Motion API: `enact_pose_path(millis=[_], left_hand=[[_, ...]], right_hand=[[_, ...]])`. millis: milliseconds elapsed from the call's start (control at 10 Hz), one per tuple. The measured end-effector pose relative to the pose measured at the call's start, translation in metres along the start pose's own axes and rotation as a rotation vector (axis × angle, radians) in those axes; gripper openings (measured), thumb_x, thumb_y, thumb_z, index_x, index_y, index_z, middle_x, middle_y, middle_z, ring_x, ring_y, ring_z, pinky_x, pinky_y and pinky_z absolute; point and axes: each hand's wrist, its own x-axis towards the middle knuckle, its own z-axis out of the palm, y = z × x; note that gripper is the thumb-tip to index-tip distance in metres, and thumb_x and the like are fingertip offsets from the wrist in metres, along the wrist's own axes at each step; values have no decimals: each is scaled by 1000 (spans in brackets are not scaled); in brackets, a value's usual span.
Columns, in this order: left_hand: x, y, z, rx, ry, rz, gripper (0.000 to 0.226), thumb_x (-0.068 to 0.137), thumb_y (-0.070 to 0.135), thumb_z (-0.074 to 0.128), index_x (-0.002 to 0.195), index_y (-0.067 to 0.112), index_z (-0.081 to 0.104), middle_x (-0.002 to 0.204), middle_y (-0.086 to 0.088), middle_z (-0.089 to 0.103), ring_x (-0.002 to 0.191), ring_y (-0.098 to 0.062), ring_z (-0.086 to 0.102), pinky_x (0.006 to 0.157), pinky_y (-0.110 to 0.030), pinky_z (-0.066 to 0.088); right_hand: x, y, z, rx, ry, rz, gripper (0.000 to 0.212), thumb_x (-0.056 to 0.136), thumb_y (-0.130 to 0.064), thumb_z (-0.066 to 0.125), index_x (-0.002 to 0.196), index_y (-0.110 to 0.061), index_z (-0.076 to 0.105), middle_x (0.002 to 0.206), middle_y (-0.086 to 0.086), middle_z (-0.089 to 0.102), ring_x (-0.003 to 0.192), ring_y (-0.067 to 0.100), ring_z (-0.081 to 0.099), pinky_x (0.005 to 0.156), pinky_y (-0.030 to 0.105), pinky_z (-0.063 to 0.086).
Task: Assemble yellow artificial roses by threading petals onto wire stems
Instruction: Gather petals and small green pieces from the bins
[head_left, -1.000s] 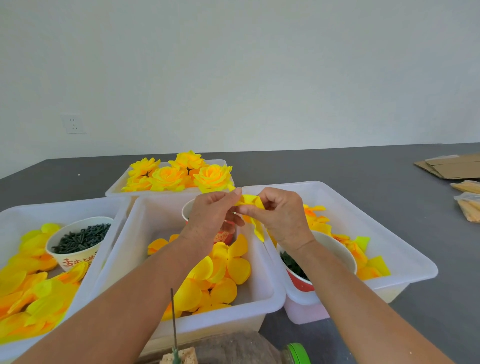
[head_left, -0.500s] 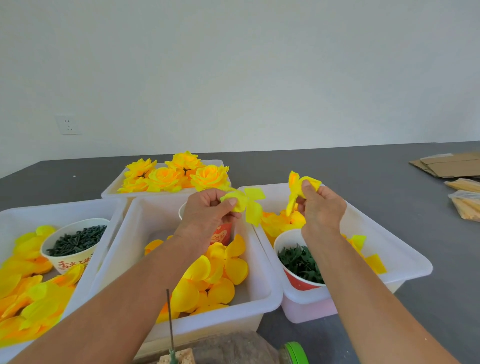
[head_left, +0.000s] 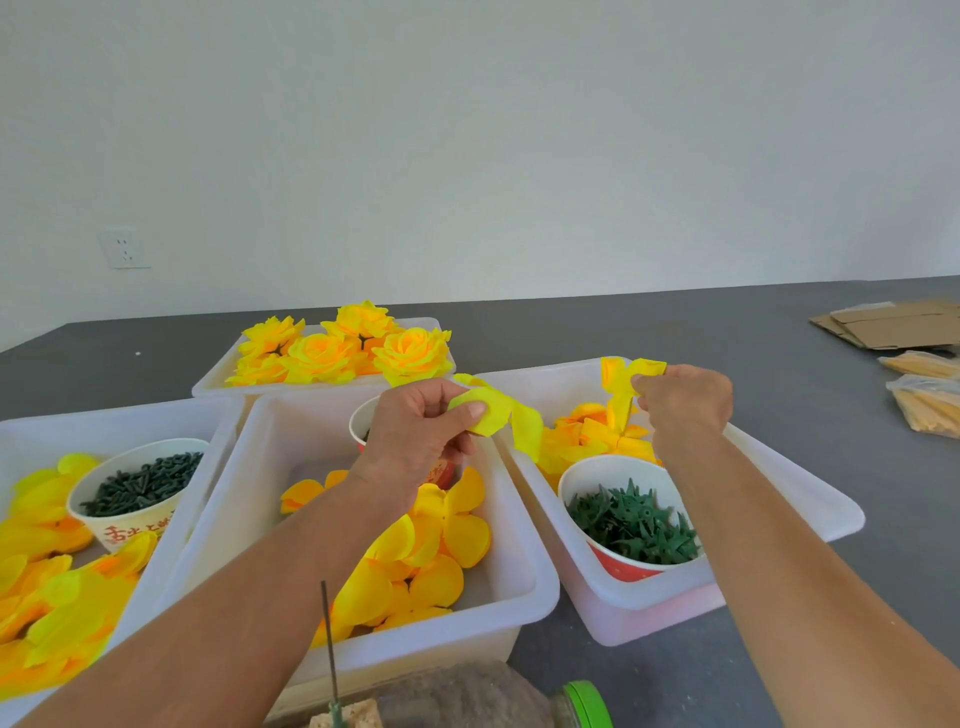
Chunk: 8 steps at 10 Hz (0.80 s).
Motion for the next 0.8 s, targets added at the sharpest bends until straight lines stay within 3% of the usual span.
enact_pose_path(millis=[100, 300, 400, 600, 700, 800], left_hand=[[0, -2, 0, 6, 3, 9, 9, 86, 3, 61, 92, -3, 66, 65, -16, 59, 41, -9, 51, 41, -19, 45], [3, -5, 0, 33, 10, 13, 11, 86, 6, 63, 93, -2, 67, 65, -18, 60, 43, -15, 51, 43, -20, 45], [4, -6, 0, 48, 8, 24, 10, 86, 6, 63, 91, -2, 67, 60, -16, 60, 43, -13, 52, 44, -19, 46], [4, -8, 0, 51, -4, 15, 6, 85, 7, 64, 87, 2, 67, 60, -14, 61, 49, -21, 52, 51, -24, 45], [3, -8, 1, 51, -19, -6, 6, 86, 8, 63, 87, 2, 66, 60, -13, 61, 52, -22, 52, 58, -29, 45], [1, -8, 2, 41, -72, -29, 11, 90, 6, 58, 91, 0, 66, 68, -20, 63, 61, -26, 55, 65, -38, 44]], right_hand=[[6, 4, -4, -6, -79, 38, 13, 79, -6, 64, 69, -11, 57, 62, 2, 55, 56, 16, 52, 56, 28, 47], [3, 21, 1, 121, -68, 132, 20, 81, -3, 60, 65, -12, 52, 61, 3, 53, 52, 15, 50, 53, 25, 44], [2, 19, 11, 90, -9, 190, 25, 81, -2, 59, 61, -10, 46, 68, 9, 54, 59, 23, 47, 58, 29, 40], [-2, 22, 25, 118, 132, 275, 18, 78, 5, 52, 67, -9, 50, 68, 8, 56, 55, 23, 48, 44, 24, 33], [-5, 21, 26, 75, 178, 228, 23, 78, 7, 49, 64, -10, 46, 62, 4, 45, 52, 22, 39, 44, 24, 28], [-6, 20, 22, -52, 145, 214, 19, 82, 0, 49, 99, -5, 56, 85, 5, 54, 77, 27, 52, 63, 33, 43]])
